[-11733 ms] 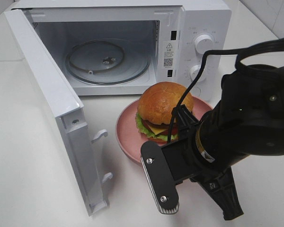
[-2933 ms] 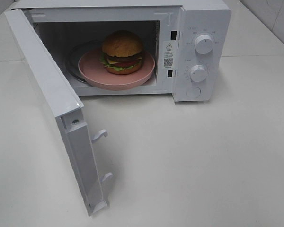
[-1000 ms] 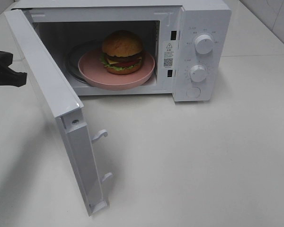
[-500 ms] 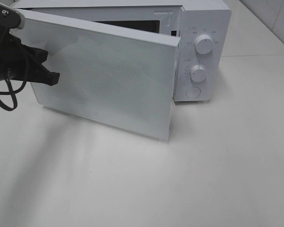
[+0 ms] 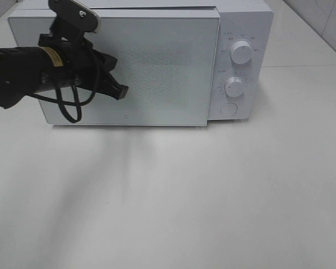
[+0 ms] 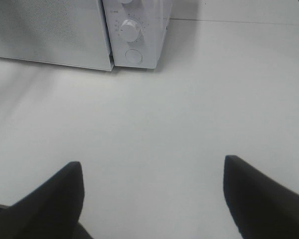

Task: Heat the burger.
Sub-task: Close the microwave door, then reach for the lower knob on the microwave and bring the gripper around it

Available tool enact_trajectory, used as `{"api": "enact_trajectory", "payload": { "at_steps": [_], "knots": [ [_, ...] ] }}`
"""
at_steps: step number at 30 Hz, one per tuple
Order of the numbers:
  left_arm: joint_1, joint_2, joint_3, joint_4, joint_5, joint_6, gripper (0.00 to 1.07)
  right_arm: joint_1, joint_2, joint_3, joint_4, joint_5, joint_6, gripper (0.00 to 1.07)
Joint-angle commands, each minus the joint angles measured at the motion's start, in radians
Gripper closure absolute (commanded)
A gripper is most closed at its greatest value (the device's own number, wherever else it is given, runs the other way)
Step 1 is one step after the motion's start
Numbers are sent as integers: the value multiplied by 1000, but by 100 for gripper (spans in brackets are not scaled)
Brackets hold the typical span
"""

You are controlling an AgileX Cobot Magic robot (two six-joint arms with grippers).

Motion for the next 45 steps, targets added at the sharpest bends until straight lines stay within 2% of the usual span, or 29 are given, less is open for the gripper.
{"api": "enact_trajectory", "payload": {
  "at_steps": [1,14,22,23,24,26,29,30,31,32,33,34,35,36,37,38,39,42,44,45],
  "knots": [
    [-8,28,-68,-36,-73,-6,106,-5,-27,-1,0,-16,2,34],
    [-96,197,-408,-37,123,-6,106,-5,-27,-1,0,-16,3,34],
    [-154,215,-503,-37,301,-6,106,-5,-27,-1,0,-16,3,34],
    [-174,215,-535,-37,415,-6,106,-5,-27,-1,0,-16,3,34],
    [-174,215,-535,-37,415,-6,106,-5,-27,-1,0,-16,3,34],
    [-213,212,-611,-37,688,-6,106,-5,-27,-1,0,-16,3,34],
    [-222,210,-629,-37,759,-6,106,-5,-27,-1,0,-16,3,34],
    [-235,203,-662,-42,889,-6,106,-5,-27,-1,0,-16,3,34],
    [-235,203,-662,-42,889,-6,106,-5,-27,-1,0,-16,3,34],
    [-241,190,-686,-52,998,-6,106,-5,-27,-1,0,-16,2,34],
    [-241,190,-686,-52,998,-6,106,-5,-27,-1,0,-16,2,34],
    [-241,176,-711,-67,1111,-6,106,-5,-27,-1,0,-16,2,34],
    [-241,176,-711,-67,1111,-6,106,-5,-27,-1,0,-16,2,34],
    [-241,159,-728,-67,1222,-6,106,-5,-27,-1,0,-17,2,34],
    [-241,138,-729,-67,1295,-14,106,-5,-27,-1,0,-17,2,34],
    [-241,138,-729,-67,1295,-14,106,-5,-27,-1,0,-17,2,34],
    [-238,113,-729,-67,1386,-46,106,-5,-27,-1,0,-18,2,34],
    [-238,108,-729,-67,1415,-67,106,-5,-27,-1,0,-18,2,34],
    [-238,80,-727,6,1522,-164,106,-5,-27,-1,3,-18,3,34],
    [-238,80,-727,6,1522,-164,106,-5,-27,-1,3,-18,3,34]
  ]
}}
